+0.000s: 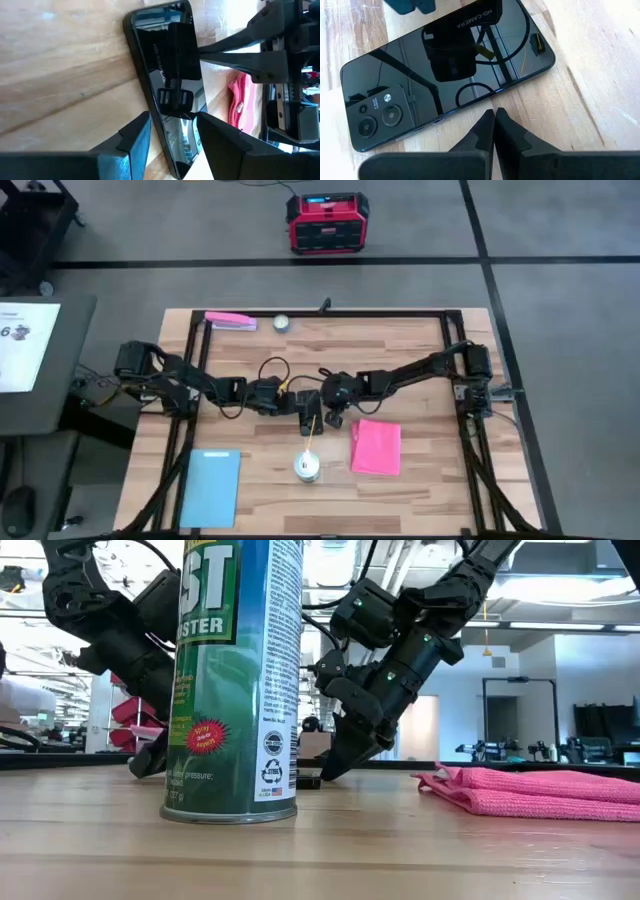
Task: Apply microfiber cloth
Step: Spray the back of the black cellphone using the spray bottle
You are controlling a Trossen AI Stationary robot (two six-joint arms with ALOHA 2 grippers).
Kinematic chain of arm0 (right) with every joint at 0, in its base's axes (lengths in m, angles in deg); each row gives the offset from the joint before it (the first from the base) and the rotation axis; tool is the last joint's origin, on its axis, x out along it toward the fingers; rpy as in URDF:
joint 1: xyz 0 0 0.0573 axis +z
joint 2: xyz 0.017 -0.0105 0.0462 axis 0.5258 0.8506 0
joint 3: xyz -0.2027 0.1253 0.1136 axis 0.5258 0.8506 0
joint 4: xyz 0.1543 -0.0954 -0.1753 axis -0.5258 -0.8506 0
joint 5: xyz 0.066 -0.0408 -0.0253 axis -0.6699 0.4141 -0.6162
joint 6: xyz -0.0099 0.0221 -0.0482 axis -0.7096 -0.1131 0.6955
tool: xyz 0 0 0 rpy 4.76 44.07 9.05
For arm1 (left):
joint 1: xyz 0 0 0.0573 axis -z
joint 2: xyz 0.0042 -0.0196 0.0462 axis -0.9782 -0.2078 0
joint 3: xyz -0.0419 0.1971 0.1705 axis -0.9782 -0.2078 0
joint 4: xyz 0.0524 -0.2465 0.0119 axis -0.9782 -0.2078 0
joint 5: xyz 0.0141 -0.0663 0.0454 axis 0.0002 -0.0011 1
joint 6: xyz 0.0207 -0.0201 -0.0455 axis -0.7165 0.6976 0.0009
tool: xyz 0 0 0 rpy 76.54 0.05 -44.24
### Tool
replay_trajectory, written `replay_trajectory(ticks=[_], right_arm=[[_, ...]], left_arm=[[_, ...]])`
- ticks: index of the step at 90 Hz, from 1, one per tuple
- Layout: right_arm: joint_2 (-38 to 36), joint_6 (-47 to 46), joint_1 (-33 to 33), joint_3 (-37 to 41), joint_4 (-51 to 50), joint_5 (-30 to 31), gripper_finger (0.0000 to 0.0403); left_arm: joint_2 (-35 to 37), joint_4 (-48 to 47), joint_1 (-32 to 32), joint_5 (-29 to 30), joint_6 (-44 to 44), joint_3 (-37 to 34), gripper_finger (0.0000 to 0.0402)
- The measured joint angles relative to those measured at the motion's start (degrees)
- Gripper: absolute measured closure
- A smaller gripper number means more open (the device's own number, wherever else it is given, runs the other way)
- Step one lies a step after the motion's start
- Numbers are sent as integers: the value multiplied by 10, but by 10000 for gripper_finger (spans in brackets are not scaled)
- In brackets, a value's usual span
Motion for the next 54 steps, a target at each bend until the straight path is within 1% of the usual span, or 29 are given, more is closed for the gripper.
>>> replay_trajectory(ticks=[41,48,54], right_arm=[[0,0,6,1,4,-5,403],[0,0,6,1,6,-6,403],[0,0,6,1,9,-7,403]], left_arm=[[0,3,0,6,-11,0,255],[0,-10,0,6,-13,5,255],[0,-16,0,17,-19,5,255]])
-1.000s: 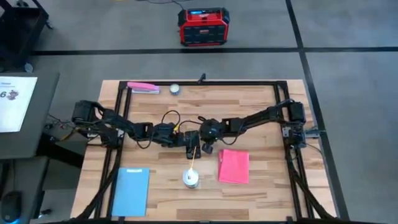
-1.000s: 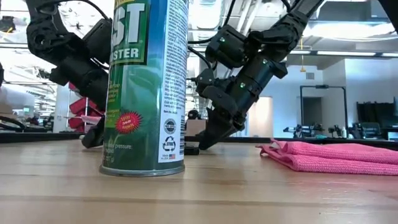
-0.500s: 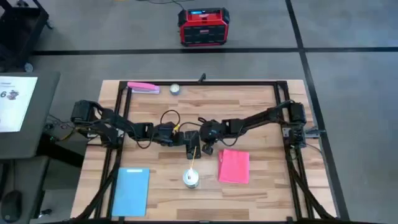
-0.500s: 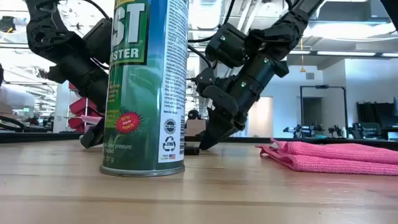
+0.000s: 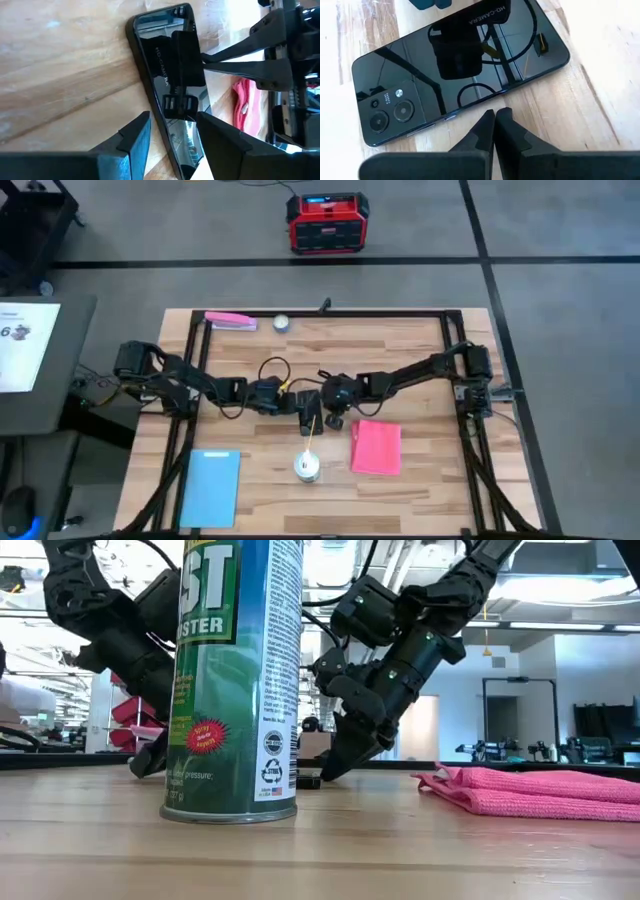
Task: Apply microfiber cloth
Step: Spray the back of the black cellphone using the spray bottle
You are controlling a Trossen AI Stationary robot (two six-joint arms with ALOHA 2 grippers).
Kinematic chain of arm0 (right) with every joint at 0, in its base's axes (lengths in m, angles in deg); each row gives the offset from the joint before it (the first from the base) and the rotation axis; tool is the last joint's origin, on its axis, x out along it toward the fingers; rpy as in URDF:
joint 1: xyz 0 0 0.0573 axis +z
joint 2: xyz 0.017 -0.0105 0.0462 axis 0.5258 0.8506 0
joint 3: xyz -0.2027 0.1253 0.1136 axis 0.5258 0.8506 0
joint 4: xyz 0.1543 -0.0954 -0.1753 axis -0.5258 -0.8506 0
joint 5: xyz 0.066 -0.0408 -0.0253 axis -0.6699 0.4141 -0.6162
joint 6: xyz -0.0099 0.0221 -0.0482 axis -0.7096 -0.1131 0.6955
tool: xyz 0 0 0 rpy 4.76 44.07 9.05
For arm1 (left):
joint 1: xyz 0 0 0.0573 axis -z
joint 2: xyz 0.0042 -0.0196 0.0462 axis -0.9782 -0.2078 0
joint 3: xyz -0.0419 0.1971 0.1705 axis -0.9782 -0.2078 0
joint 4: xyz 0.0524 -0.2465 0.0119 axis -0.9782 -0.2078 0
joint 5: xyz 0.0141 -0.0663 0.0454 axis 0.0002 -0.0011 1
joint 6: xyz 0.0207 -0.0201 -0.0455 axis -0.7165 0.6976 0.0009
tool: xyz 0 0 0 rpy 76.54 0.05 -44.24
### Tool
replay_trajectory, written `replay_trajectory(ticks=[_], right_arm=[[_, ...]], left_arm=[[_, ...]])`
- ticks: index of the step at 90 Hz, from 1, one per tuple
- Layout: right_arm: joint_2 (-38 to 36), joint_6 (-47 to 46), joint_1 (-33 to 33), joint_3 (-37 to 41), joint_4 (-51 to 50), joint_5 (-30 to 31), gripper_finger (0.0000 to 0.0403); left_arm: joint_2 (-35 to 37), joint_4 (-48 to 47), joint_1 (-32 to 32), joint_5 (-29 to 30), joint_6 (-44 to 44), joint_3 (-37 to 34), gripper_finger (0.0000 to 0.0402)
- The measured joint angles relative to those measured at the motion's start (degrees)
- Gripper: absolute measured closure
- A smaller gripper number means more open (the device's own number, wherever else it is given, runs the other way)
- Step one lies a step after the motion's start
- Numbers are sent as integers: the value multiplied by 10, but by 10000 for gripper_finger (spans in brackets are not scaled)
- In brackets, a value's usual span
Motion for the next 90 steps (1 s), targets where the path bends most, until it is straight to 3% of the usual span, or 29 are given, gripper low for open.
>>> replay_trajectory(ticks=[47,73,90], right_arm=[[2,2,0,1,23,-3,403],[2,5,0,-1,12,-3,403],[2,6,-1,-1,8,-2,403]], left_arm=[[0,18,0,11,-32,-1,255],[-1,30,-2,-28,-44,-4,255],[-1,-22,-1,-5,-36,11,255]])
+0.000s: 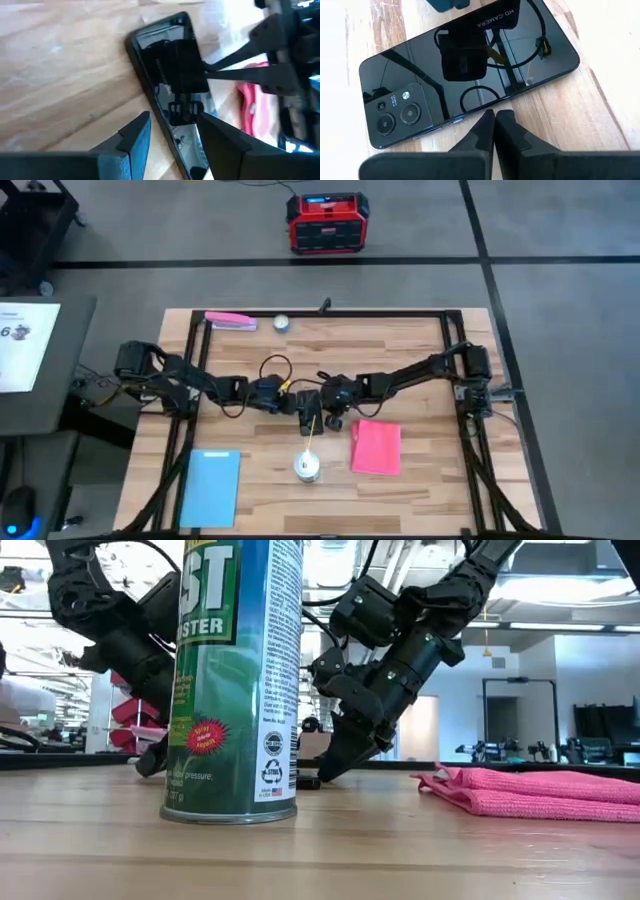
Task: Apply microfiber cloth
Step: Spray the back of the black cellphone using the spray bottle
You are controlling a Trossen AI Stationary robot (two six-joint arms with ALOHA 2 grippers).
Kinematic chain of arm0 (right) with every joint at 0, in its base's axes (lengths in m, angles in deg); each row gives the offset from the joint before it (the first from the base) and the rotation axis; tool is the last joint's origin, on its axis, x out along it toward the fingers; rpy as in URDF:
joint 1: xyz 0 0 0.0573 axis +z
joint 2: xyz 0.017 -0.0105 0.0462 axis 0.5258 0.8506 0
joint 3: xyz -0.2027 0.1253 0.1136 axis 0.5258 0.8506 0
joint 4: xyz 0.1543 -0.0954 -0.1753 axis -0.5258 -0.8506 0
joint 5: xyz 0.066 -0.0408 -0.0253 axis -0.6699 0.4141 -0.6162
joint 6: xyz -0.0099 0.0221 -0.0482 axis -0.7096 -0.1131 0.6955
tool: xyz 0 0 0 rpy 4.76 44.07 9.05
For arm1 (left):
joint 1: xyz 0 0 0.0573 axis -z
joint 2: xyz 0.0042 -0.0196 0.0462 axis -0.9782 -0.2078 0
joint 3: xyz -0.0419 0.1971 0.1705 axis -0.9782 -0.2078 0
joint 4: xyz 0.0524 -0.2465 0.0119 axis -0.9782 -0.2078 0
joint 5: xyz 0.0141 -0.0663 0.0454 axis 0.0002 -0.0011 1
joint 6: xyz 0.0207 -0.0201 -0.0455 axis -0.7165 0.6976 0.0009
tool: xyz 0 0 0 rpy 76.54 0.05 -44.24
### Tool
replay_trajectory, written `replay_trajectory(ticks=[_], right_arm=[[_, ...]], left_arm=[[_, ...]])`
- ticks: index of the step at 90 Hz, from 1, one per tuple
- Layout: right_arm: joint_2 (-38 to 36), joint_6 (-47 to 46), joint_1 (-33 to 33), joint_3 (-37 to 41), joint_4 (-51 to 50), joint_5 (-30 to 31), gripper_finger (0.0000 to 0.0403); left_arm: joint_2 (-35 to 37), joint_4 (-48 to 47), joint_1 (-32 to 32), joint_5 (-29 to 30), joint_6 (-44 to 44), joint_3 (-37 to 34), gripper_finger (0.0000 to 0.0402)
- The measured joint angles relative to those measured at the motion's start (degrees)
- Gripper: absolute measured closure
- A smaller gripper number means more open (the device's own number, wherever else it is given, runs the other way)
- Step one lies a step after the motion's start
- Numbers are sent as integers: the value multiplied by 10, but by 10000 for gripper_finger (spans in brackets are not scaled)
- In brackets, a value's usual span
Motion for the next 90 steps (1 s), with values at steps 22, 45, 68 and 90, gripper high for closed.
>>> replay_trajectory(ticks=[22,45,68,90], right_arm=[[0,0,0,0,2,1,403],[-1,6,0,0,0,0,403],[-2,6,0,2,-7,-4,403],[-1,6,-1,3,5,-4,403]], left_arm=[[-15,13,1,9,-12,6,255],[-77,-7,3,0,-39,72,255],[-87,-23,3,-13,-57,90,255],[-87,-8,3,-13,-59,87,255]])
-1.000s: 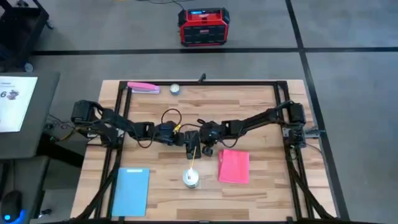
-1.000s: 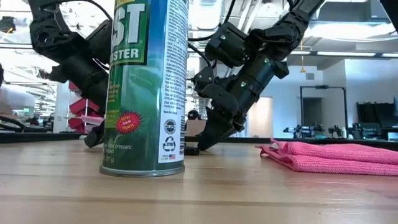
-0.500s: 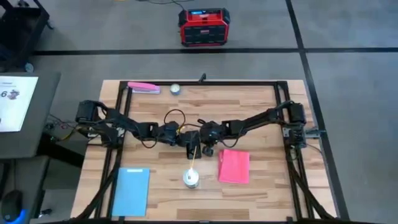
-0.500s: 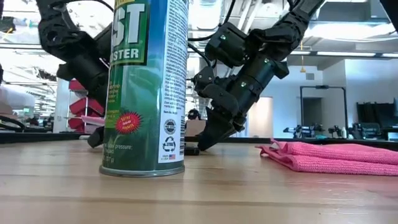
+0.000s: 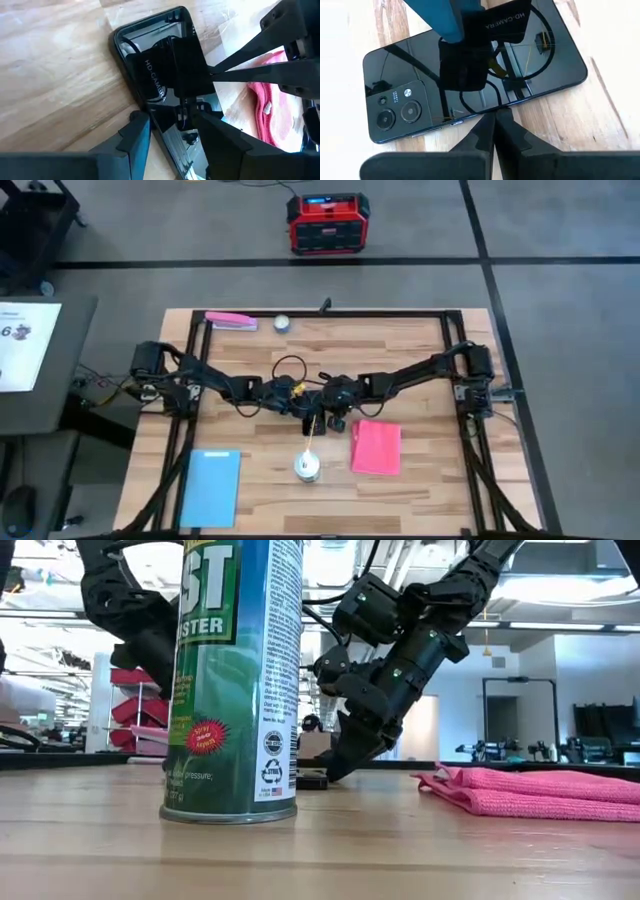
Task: Apply microfiber cloth
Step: Spray the back of the black cellphone using the spray bottle
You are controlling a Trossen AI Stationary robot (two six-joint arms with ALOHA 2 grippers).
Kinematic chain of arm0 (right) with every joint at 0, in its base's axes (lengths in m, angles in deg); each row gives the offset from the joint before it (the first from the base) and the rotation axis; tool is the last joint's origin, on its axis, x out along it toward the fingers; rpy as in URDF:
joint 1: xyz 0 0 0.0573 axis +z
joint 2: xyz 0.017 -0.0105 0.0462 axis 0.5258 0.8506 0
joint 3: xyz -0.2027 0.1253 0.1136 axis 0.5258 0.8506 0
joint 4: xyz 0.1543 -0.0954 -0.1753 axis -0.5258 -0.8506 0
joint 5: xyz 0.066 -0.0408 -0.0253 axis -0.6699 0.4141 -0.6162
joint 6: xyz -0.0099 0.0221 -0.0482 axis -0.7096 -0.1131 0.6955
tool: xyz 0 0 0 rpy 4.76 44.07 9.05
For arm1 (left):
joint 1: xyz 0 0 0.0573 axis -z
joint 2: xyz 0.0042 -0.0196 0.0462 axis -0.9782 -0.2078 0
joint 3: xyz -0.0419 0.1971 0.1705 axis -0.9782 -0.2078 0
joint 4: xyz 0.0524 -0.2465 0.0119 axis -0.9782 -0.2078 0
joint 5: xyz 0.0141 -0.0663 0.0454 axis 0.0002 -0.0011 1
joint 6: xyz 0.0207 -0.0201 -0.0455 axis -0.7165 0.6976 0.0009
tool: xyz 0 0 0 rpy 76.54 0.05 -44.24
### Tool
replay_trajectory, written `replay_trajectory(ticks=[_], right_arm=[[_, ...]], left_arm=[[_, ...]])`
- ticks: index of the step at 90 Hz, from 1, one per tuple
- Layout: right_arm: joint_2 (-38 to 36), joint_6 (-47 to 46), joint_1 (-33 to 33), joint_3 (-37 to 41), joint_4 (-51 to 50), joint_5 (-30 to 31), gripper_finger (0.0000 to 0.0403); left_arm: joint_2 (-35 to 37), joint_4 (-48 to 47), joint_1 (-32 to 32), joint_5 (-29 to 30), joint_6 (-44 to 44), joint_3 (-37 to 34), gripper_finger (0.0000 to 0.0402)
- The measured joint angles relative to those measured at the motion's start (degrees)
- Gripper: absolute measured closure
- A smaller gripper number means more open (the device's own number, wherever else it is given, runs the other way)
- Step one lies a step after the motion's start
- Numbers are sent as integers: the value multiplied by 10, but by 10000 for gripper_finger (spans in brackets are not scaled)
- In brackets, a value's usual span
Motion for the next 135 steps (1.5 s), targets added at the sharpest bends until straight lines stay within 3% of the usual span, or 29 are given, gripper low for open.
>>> replay_trajectory(ticks=[41,53,93,101,116,126,135], right_arm=[[5,9,-18,0,7,-18,403],[34,9,-21,-5,8,-60,403],[67,14,-43,-44,-4,-97,403],[84,18,-44,-58,83,-67,403],[109,20,-47,-67,98,-81,403],[110,18,-48,-69,85,-85,403],[110,19,-49,-69,77,-84,403]], left_arm=[[16,-12,-1,3,-27,0,255],[19,-12,-1,3,-34,0,255],[21,-13,-3,14,-39,-1,255],[18,-7,-3,10,-47,3,255],[17,2,0,9,-54,2,256],[17,-7,3,8,-65,2,270],[17,-14,5,7,-89,2,311]])
